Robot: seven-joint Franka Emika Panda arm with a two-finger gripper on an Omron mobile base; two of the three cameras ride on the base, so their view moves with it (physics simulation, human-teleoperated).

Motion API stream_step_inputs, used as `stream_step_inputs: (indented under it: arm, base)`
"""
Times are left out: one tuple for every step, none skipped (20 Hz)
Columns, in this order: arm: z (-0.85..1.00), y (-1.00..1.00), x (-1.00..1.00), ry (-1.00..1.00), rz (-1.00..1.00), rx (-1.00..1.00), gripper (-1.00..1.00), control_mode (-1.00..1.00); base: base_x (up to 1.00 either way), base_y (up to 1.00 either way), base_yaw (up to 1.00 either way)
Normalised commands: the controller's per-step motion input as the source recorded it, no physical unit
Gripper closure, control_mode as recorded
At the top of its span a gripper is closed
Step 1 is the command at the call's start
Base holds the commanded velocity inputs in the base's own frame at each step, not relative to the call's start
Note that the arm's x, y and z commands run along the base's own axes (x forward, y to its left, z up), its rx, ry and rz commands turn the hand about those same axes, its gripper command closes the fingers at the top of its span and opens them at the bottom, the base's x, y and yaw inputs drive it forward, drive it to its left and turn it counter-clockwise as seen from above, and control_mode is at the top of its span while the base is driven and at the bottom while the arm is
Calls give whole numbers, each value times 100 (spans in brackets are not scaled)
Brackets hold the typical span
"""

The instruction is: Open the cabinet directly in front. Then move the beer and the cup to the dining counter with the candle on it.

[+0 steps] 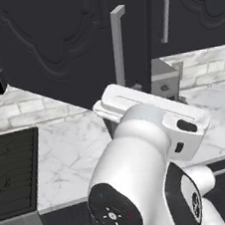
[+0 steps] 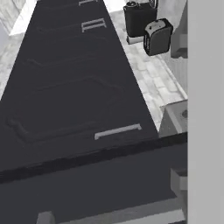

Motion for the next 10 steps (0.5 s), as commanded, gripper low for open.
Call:
stream_step_inputs:
  arm:
    - [0, -100, -15, 0, 9, 32, -100, -100]
    - [1, -100, -6, 0, 10, 32, -100, -100]
    - [4, -100, 0, 0, 12, 32, -100, -100]
    - [8, -100, 0, 0, 17, 33, -100, -100]
    - [10, -100, 0, 0, 18, 33, -100, -100]
    - [9, -100, 0, 0, 20, 33, -100, -100]
    - [13, -100, 0, 0, 21, 30, -100, -100]
    - [1, -100, 0, 1, 24, 34, -100, -100]
    - [0, -100, 0, 2, 29, 31, -100, -100]
    - [0, -93, 0, 4, 32, 27, -100, -100]
  base:
    - [0, 0, 0]
    - [0, 0, 0]
    - [0, 0, 0]
    - [0, 0, 0]
    - [0, 0, 0]
    - [0, 0, 0]
    - [0, 0, 0]
    - [0, 0, 0]
    - [0, 0, 0]
    - [0, 0, 0]
